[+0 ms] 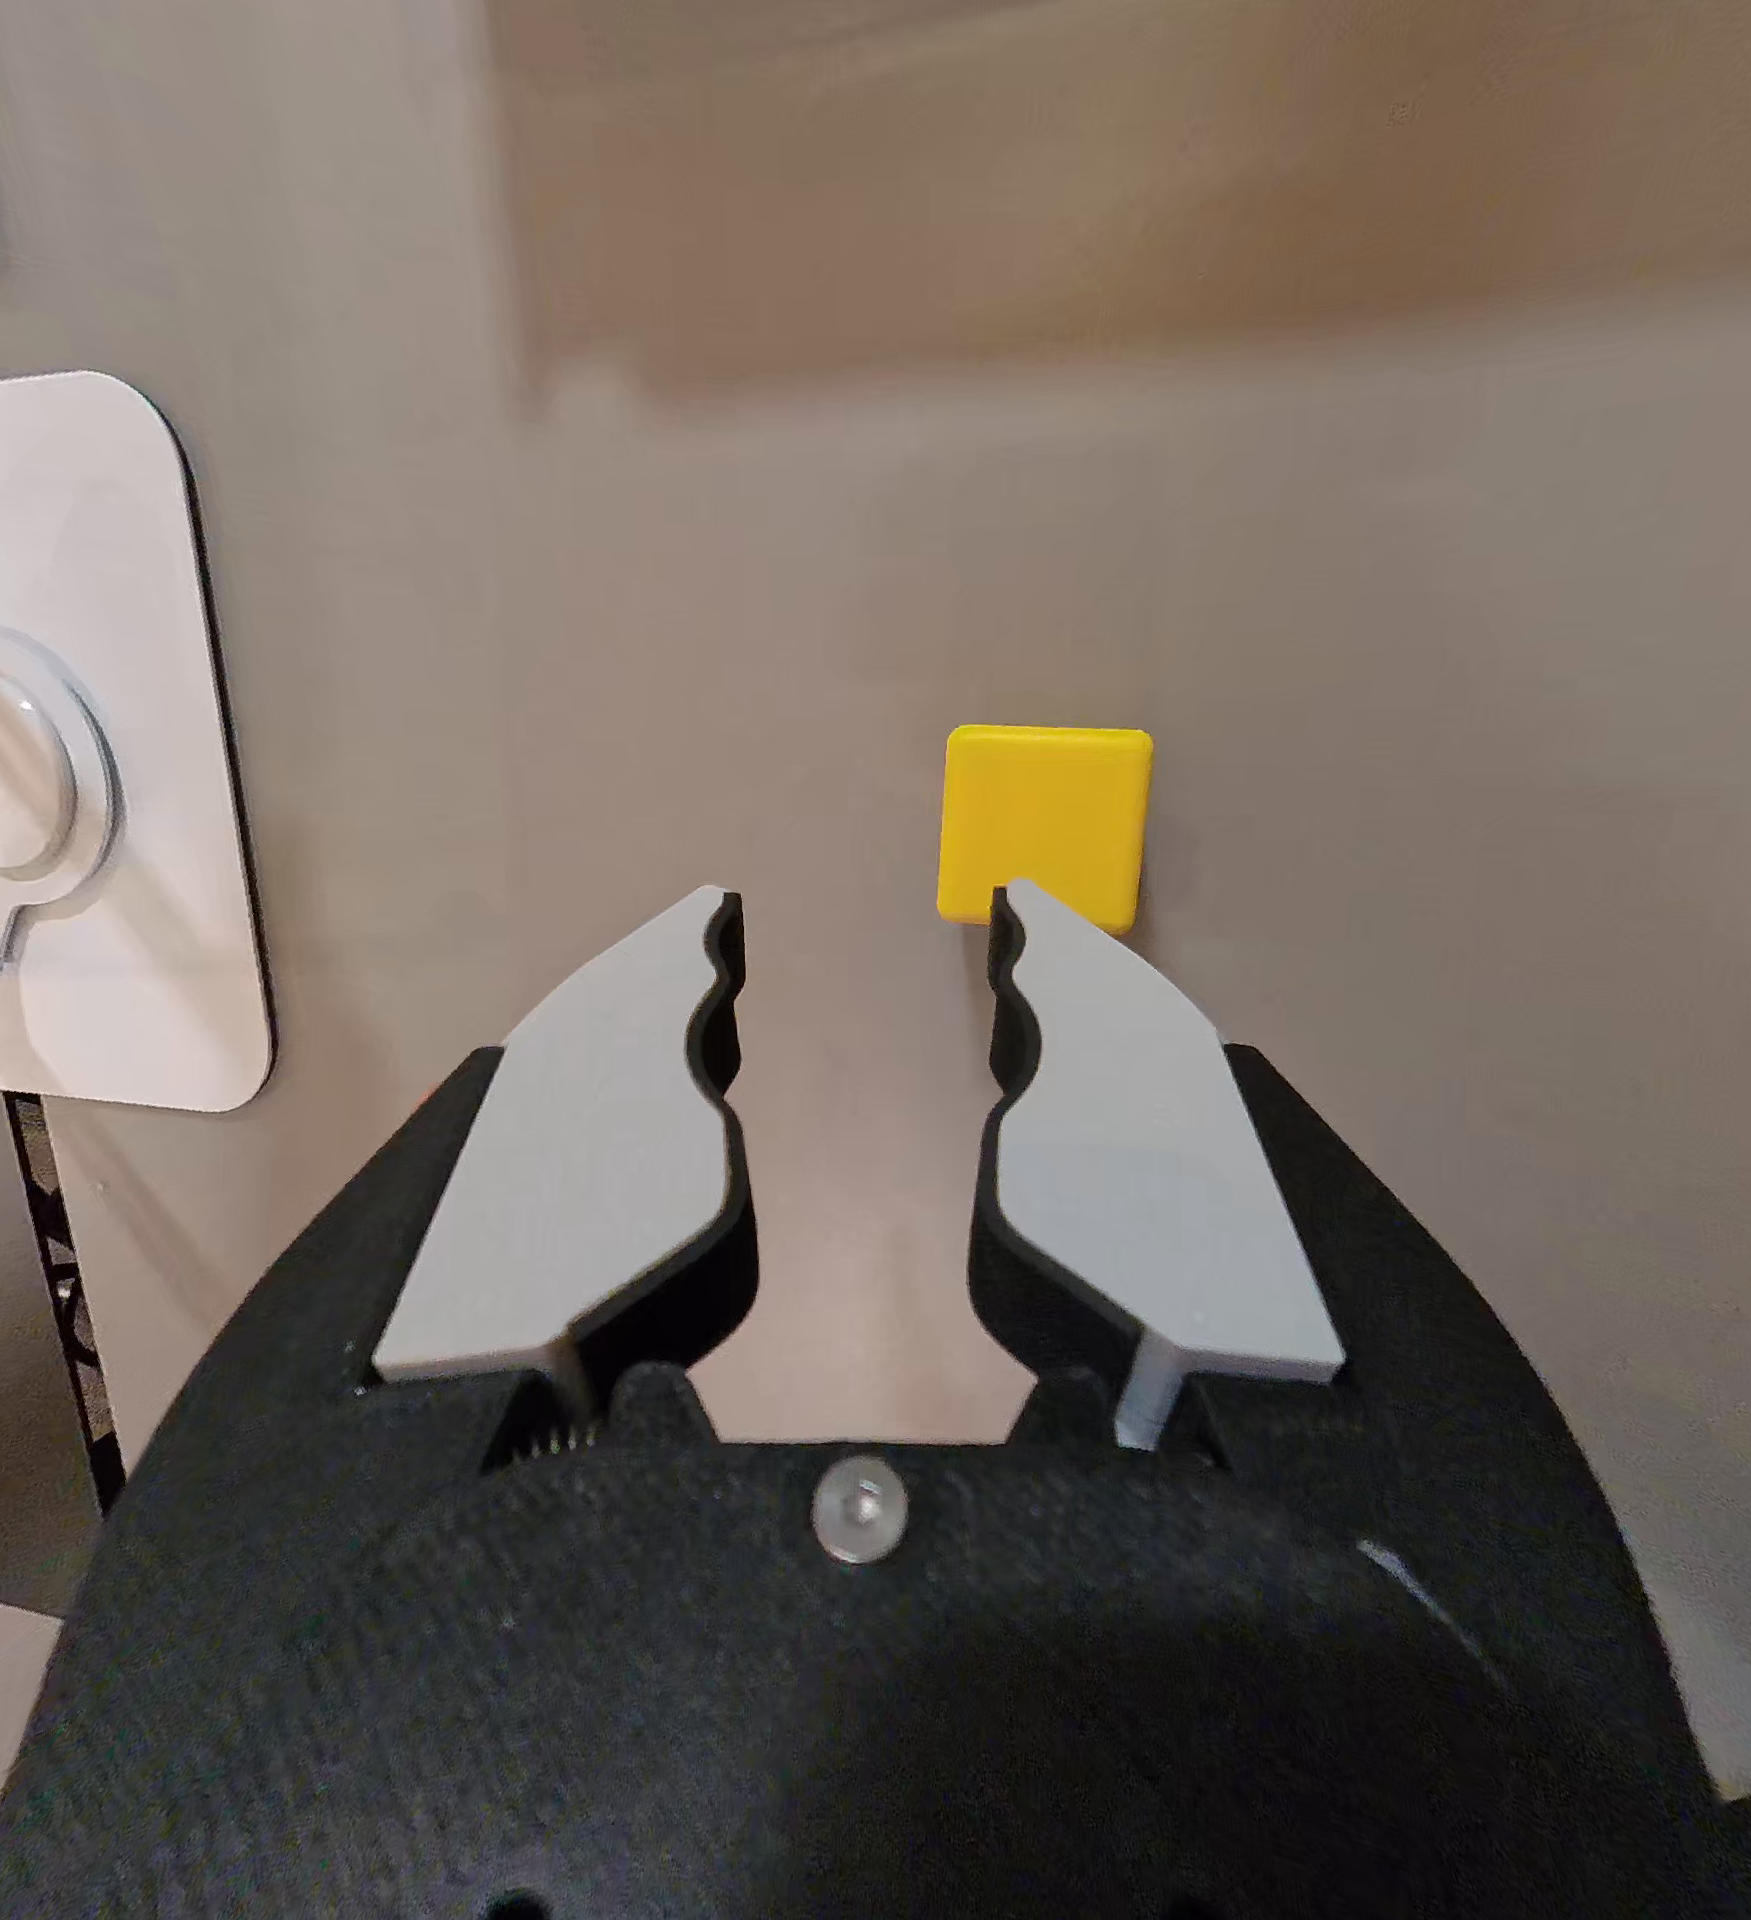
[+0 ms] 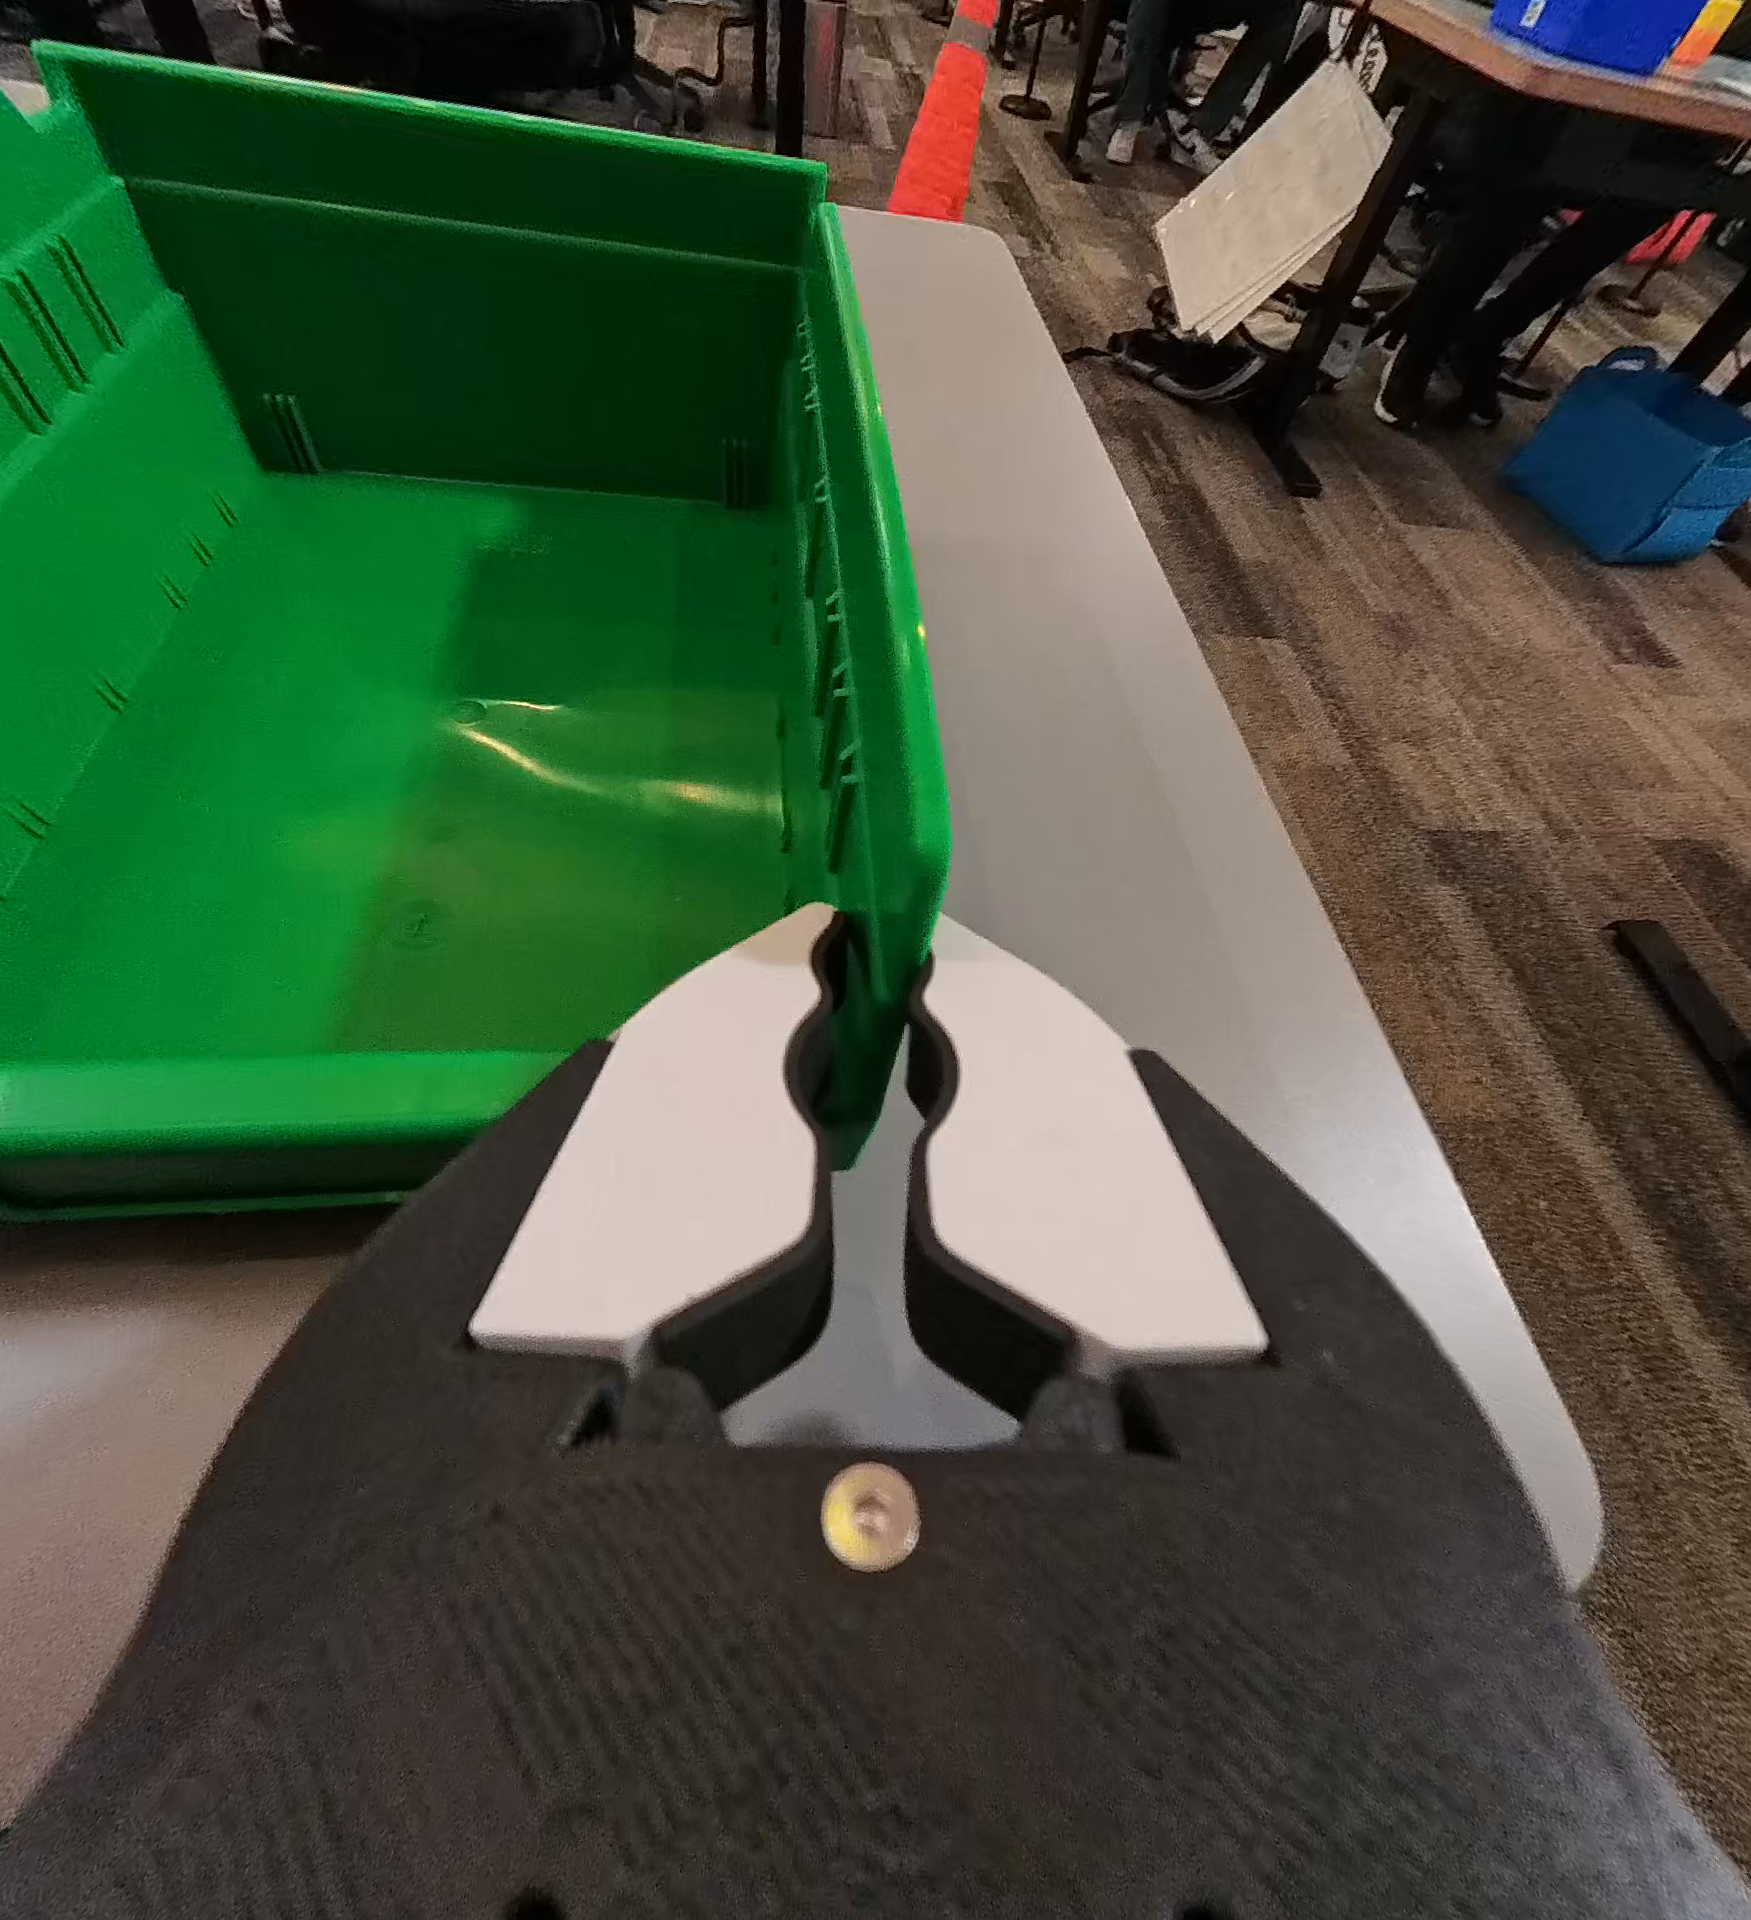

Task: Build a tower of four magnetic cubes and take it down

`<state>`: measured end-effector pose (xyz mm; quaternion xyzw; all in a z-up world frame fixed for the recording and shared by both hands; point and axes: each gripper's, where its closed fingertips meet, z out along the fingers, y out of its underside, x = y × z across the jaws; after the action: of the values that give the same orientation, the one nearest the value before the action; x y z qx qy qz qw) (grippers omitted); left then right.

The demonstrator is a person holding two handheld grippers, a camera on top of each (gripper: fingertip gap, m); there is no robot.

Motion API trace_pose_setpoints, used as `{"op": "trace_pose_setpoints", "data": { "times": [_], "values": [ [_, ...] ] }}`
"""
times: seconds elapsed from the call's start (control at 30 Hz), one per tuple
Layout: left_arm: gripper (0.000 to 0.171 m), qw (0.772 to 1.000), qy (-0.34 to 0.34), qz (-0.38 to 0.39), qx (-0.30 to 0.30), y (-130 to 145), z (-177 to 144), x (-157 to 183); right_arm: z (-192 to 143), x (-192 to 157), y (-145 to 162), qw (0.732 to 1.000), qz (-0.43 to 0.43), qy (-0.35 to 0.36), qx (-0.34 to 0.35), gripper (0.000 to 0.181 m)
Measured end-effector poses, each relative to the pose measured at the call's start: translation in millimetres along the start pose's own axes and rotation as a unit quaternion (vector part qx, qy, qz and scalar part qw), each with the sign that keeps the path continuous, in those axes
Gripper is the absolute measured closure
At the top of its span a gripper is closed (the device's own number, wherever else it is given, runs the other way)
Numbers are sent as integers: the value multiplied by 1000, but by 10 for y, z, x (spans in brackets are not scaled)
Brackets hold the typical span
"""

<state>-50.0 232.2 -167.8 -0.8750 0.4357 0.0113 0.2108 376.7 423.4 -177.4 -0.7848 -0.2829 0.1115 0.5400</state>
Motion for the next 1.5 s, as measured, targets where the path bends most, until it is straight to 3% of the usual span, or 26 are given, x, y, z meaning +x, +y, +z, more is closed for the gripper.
{"op": "trace_pose_setpoints", "data": {
  "times": [0.3, 0.4, 0.5, 0.67, 0.8, 0.9, 1.0, 1.1, 1.17, 1.33, 1.5],
  "values": [
    [125, 1000, -11, 1, 6, -15, -76, -19, -58, 26, -65, 1000, -9, 20, -8, 166],
    [125, 1000, -18, -1, 9, -15, -120, -41, -207, 68, -258, 999, -19, 43, 7, 155],
    [125, 999, -28, -5, 15, -4, -190, -84, -439, -70, -651, 997, 5, 35, 67, 152],
    [124, 997, -54, -50, 30, 137, -501, -247, -788, -1068, -1373, 970, 81, -133, 188, 143],
    [122, 982, -119, -116, 87, 309, -998, -496, -863, -2259, -1487, 921, 145, -301, 202, 137],
    [119, 934, -258, -237, 69, 774, -1439, -844, -836, -3194, -1292, 879, 176, -418, 147, 127],
    [113, 870, -330, -362, 49, 1325, -1818, -856, -879, -3853, -1012, 846, 152, -507, 67, 122],
    [113, 805, -377, -455, 46, 1898, -2105, -730, -857, -4015, -970, 839, 111, -529, 63, 126],
    [112, 775, -380, -504, 29, 2290, -2174, -573, -786, -4015, -1009, 840, 98, -529, 72, 130],
    [109, 737, -330, -590, 5, 2989, -2024, -174, -644, -4129, -1149, 816, 128, -559, 69, 133],
    [109, 721, -283, -632, 29, 3259, -1638, -36, -641, -4395, -1141, 793, 121, -596, 46, 133]
  ]
}}
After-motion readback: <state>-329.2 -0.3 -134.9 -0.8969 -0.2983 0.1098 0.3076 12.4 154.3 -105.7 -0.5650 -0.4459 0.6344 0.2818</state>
